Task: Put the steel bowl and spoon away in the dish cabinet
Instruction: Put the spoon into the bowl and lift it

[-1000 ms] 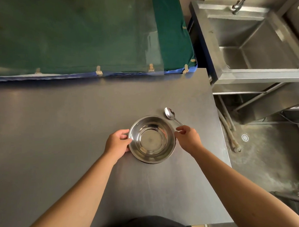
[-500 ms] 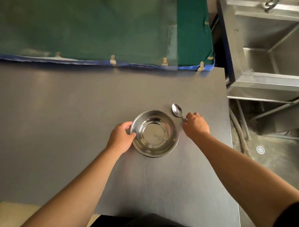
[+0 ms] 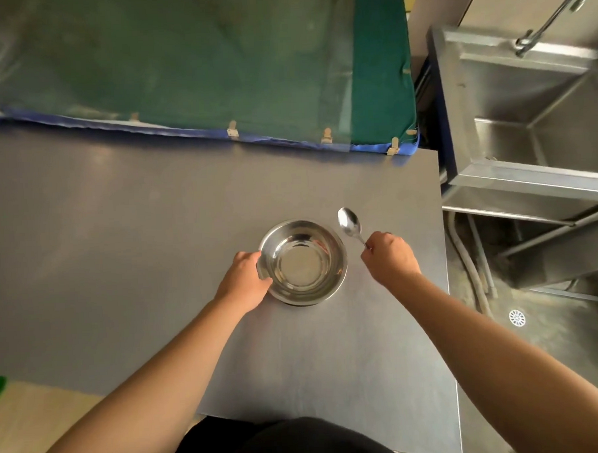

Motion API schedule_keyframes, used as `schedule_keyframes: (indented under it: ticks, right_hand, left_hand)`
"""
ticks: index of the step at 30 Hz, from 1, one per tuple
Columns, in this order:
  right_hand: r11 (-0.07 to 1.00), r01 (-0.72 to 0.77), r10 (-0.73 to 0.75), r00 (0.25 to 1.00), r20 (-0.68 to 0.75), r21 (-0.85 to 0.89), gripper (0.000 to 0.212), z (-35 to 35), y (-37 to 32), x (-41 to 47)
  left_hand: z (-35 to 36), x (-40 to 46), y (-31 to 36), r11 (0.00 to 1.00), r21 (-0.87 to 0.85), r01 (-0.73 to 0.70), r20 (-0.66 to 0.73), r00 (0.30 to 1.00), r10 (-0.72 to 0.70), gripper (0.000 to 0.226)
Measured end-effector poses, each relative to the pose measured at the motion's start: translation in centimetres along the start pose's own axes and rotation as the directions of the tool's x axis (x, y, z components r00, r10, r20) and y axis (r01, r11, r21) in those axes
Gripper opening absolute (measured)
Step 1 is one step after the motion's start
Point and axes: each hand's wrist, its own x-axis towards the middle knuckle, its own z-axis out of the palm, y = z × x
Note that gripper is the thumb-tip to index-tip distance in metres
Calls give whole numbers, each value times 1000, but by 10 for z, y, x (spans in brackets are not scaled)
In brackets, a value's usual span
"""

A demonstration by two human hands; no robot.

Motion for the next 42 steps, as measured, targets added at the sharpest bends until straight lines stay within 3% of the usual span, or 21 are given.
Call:
schedule_keyframes:
  ticks: [7, 14, 21, 31, 37, 42]
  right_hand:
    - [992, 118, -114, 991, 76, -42, 24, 15, -51, -40]
    - [980, 127, -94, 973, 211, -151, 19, 44, -87, -52]
    - [949, 160, -105, 973, 204, -273, 25, 59, -95, -52]
    - [946, 218, -190, 973, 135, -240, 25, 42, -86, -50]
    - [979, 118, -105, 991, 86, -164, 30, 29, -63, -44]
    - [996, -88, 86, 992, 94, 26, 33, 30, -47, -39]
  left_hand:
    - [-3, -7, -7, 999, -44, -19, 58, 998, 22, 73]
    - [-14, -19, -18, 990, -95, -102, 36, 994, 106, 47]
    - [-21, -19, -27, 997, -56, -58, 74, 995, 63, 70]
    - [-30, -4, -22, 996, -91, -19, 89, 996, 27, 70]
    - [-32, 17, -11, 996, -84, 15, 73, 997, -9, 69]
    - [-27, 34, -4, 991, -126, 42, 67, 997, -33, 64]
